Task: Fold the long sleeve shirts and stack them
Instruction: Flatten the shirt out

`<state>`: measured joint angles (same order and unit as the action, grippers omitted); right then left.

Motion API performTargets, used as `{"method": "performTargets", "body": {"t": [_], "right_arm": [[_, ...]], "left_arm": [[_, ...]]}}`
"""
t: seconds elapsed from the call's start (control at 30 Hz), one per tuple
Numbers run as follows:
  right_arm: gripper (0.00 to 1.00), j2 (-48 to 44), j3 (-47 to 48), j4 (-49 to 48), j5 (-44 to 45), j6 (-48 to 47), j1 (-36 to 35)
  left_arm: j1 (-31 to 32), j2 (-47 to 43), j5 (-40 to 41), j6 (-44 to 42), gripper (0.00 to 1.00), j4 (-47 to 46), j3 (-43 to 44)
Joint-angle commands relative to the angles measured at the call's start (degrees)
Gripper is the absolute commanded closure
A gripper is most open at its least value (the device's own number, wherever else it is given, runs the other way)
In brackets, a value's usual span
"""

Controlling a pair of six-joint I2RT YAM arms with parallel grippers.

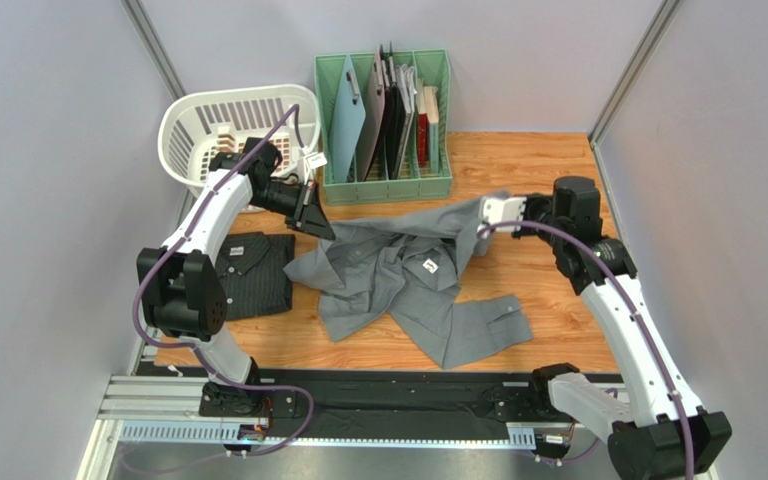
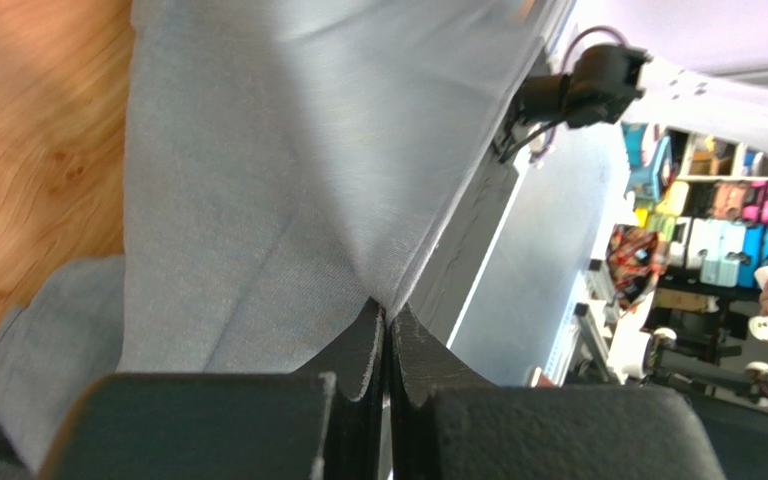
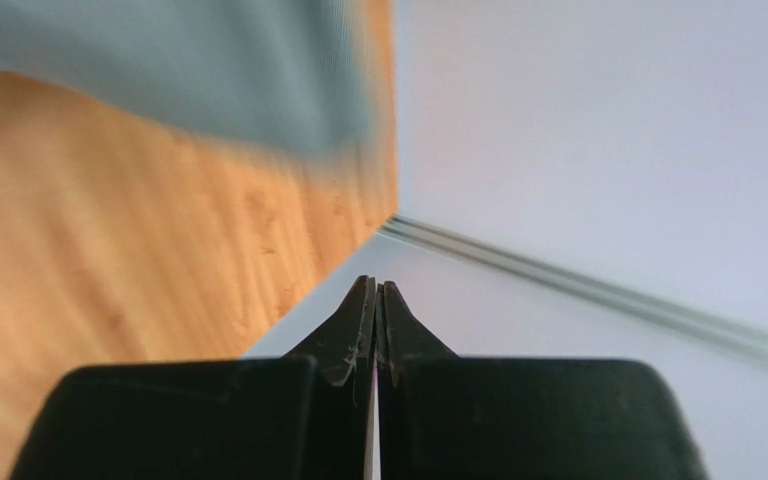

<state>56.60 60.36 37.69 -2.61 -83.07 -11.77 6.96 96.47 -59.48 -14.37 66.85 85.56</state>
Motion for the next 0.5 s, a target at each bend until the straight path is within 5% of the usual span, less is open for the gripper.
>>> {"method": "performTargets", "body": {"t": [0.0, 0.03, 0.07, 0.17, 0.33, 0.47], "right_arm": [[0.97, 6.93, 8.84, -22.84, 3.49, 15.09, 3.69], [0.86, 9.21, 12.38, -13.88, 0.88, 18.78, 3.51], [0.64, 10.88, 16.07, -9.52, -0.02, 22.91, 3.42], [0.43, 17.13, 24.88, 8.76, -2.13, 38.11, 3.51], [0.47, 16.8, 24.74, 28.11, -24.07, 58.31, 6.41], [0.51, 14.86, 15.53, 24.81, -37.27, 79.15, 6.32]], "left_arm": [[0.15, -3.03, 1.65, -5.67, 1.0, 3.11, 1.36], [1.38, -3.39, 2.0, -5.76, 1.0, 2.85, 1.28], [2.0, -3.82, 2.79, -6.02, 1.0, 2.67, 1.28], [3.76, -4.35, 5.07, -6.72, 1.0, 2.41, 0.67], [3.76, -5.06, 6.22, -3.83, 1.0, -0.31, -1.53], [3.76, -5.41, 5.61, -2.59, 1.0, -1.46, -2.41]]}}
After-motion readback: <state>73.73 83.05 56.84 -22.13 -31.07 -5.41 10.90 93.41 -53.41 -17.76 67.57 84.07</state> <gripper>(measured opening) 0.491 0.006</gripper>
